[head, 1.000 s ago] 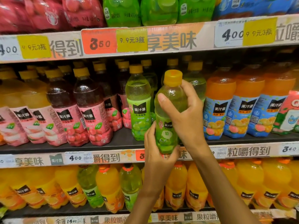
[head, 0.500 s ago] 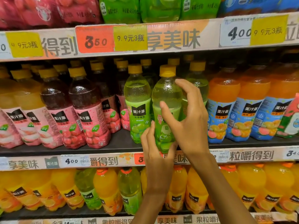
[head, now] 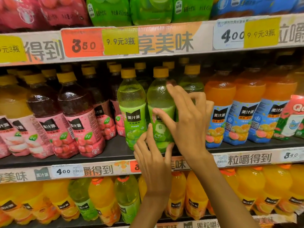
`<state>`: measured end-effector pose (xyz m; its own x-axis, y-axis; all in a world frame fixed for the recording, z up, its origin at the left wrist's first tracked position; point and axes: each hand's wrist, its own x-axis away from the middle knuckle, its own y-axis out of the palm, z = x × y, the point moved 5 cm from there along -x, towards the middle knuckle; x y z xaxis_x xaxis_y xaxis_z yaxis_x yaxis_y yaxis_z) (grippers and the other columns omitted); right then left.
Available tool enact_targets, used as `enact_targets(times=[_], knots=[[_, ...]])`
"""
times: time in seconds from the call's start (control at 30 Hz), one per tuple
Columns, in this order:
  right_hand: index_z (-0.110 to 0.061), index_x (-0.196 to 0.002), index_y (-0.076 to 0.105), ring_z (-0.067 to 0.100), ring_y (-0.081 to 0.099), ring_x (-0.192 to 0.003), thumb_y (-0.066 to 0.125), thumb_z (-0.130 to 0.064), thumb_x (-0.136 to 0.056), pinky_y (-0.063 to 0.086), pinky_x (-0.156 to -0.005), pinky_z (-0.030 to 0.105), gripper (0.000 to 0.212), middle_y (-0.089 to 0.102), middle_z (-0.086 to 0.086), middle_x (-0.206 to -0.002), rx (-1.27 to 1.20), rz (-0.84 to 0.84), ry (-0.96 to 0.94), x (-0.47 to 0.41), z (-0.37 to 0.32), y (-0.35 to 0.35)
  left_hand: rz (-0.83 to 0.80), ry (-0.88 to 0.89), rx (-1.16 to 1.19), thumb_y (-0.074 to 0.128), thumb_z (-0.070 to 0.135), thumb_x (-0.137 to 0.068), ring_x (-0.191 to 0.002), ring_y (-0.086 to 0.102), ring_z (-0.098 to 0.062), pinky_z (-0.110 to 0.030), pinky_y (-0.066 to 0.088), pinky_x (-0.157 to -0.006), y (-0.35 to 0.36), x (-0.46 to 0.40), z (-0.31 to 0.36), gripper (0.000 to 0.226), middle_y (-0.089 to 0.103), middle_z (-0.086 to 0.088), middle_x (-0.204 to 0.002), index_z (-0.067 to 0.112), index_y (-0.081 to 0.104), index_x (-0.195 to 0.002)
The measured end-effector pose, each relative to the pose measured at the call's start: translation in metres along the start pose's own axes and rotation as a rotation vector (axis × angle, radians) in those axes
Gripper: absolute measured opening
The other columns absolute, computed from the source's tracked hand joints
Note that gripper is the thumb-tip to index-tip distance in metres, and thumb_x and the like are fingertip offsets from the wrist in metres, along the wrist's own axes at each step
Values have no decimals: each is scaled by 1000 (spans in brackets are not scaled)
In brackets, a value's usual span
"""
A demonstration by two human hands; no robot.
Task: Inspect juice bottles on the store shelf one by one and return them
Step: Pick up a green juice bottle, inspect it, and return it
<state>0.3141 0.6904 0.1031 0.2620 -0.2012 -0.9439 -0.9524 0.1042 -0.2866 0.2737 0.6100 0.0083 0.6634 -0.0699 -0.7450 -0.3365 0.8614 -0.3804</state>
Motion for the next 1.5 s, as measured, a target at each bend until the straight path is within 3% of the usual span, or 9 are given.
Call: enact_targets(times=[0.23,0.43,0.63,0.8,1.07,1.13,1.23,1.37,1.5], knots=[[-10,-116,67,18,38,-86,64,-53,-84,27,-70,32,54,69,2,-111,49,12,-19,-3,-1,5,-12,26,-74,60,34,-82,-101,52,-23,-31,43,-84,3,-2,1,61,56,-14,-109,0,49,-132],[-8,-123,63,19,40,-88,55,-54,-88,29,-70,32,59,67,5,-116,75,-26,-19,-1,-2,5,-21,44,-69,58,35,-84,-93,54,-25,-35,48,-77,0,-2,3,61,53,-18,-109,-1,48,-131],[-6,-128,57,24,37,-110,55,-53,-91,35,-88,40,61,60,13,-126,147,171,166,-3,26,-18,-17,29,-11,68,34,-80,-97,48,-19,-32,48,-79,-1,-3,5,69,51,-18,-108,-2,45,-134],[3,-125,55,28,31,-122,52,-50,-94,26,-98,44,61,63,18,-111,227,36,165,-5,34,-9,-24,82,68,73,25,-79,-95,58,-26,-35,55,-77,1,6,17,67,52,-19,-109,-3,45,-133],[3,-129,50,24,37,-119,75,-32,-81,36,-102,39,64,54,16,-123,-201,155,173,2,30,-29,-71,129,254,57,25,-84,-108,56,-27,-44,52,-87,3,9,24,53,51,-14,-119,2,47,-132],[4,-133,42,22,39,-122,78,-25,-78,38,-103,37,71,43,11,-128,-359,128,163,4,29,-33,-90,154,297,57,25,-83,-114,53,-25,-41,48,-95,3,10,26,55,51,-12,-122,4,45,-133],[-3,-139,34,8,42,-124,79,-18,-75,38,-101,20,80,40,6,-132,-614,-23,233,5,29,-30,-160,158,405,60,26,-82,-126,44,-14,-30,39,-106,5,11,31,60,46,-4,-129,10,39,-136],[-8,-127,46,2,53,-109,76,-14,-78,46,-90,20,58,52,-9,-116,-768,-136,297,5,29,-34,-255,90,555,66,20,-81,-132,36,-2,-16,31,-108,2,11,36,67,40,7,-136,24,31,-139],[2,-123,48,0,62,-93,74,-8,-78,49,-77,16,53,59,-10,-102,-932,-108,403,5,29,-48,-350,37,623,68,37,-80,-133,35,-1,-26,35,-109,-8,11,36,69,41,15,-138,36,31,-138]])
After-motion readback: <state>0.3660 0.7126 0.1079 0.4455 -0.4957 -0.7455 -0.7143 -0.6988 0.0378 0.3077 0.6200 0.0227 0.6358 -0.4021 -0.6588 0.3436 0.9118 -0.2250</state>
